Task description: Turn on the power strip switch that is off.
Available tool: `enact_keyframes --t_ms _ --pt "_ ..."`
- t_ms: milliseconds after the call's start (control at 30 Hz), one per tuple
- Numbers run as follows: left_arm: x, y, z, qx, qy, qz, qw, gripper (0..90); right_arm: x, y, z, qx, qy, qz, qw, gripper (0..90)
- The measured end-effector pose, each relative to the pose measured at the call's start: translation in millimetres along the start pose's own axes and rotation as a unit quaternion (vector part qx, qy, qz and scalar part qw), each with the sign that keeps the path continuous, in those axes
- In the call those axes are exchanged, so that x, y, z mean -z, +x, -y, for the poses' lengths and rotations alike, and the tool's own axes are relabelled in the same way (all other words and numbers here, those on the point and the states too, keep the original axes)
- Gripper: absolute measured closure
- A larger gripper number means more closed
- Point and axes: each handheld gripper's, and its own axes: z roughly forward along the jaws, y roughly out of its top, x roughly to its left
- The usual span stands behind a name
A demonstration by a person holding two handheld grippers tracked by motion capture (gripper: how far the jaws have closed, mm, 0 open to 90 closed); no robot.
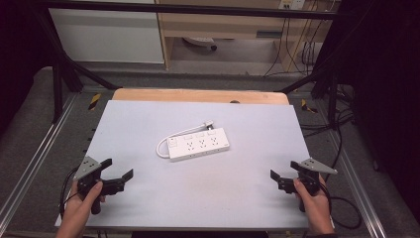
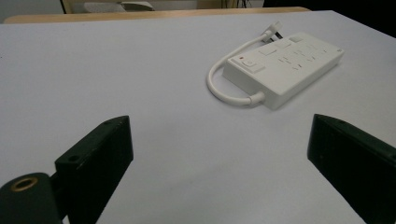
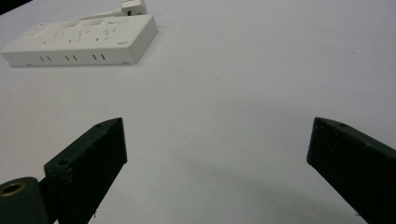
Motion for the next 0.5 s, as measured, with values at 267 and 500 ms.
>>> enact_keyframes --t_ms 267,500 --pt "-1.3 -1.3 -0.3 0.001 -0.001 0.004 1.0 7.3 -2.2 4.0 2.1 0.013 0.012 0.018 0.9997 5.3" --pt "0.0 0.5 0.0 0.005 -0.004 -0.001 1.0 7.4 -2.4 5.1 0.3 0.02 0.016 0.02 0.9995 4.5"
